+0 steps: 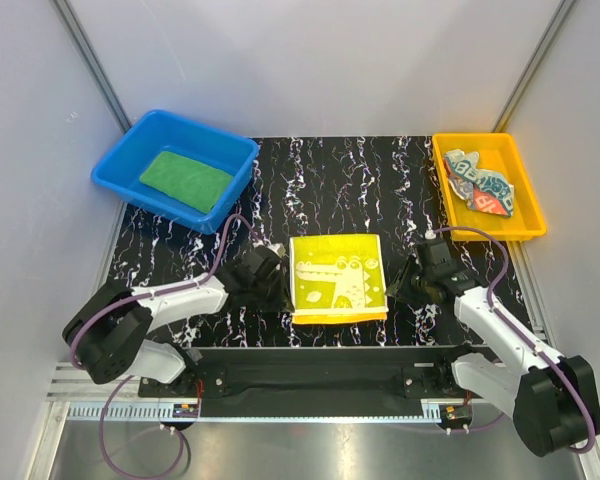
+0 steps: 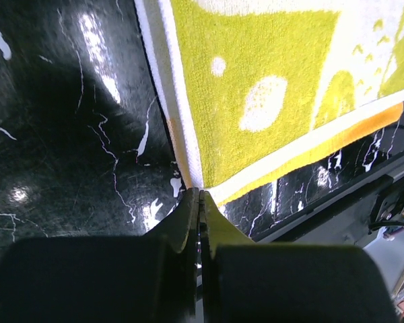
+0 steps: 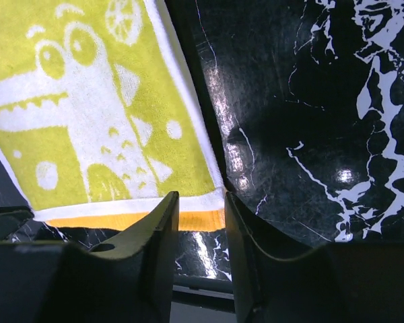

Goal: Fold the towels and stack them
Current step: Fold the towel

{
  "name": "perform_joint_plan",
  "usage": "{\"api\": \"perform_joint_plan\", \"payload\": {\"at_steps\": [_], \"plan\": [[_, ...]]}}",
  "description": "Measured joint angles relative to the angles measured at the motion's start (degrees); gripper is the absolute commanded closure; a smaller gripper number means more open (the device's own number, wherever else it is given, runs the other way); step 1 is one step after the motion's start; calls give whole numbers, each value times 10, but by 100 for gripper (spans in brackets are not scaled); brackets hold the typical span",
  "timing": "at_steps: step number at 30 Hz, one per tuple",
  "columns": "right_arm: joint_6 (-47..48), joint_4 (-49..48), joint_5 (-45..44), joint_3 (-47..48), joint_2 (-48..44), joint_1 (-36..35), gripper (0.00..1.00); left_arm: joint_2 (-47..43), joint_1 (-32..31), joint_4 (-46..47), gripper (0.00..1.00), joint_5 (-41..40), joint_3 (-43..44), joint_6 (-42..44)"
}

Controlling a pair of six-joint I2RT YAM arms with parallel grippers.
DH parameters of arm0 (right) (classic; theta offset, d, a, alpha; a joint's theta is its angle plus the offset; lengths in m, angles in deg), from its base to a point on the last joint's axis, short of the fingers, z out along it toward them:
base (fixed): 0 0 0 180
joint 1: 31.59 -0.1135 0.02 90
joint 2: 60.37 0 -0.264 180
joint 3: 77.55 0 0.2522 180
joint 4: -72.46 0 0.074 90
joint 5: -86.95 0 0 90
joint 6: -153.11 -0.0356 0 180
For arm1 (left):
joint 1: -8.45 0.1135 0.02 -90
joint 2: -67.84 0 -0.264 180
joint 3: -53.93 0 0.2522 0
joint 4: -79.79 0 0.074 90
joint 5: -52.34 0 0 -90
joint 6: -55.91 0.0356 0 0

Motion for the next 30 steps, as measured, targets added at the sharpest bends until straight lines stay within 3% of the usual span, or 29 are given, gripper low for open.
{"api": "perform_joint_plan", "payload": {"at_steps": [7, 20, 30], "plan": [[-17, 2, -9, -1, -27, 0, 61, 1, -13, 7, 100, 0, -11, -4], [-43, -40, -8, -13, 84, -6, 66, 18, -12, 4, 100, -22, -5, 7], [-114, -100, 16, -93, 12, -25, 69, 21, 4, 8, 100, -21, -5, 20]]}}
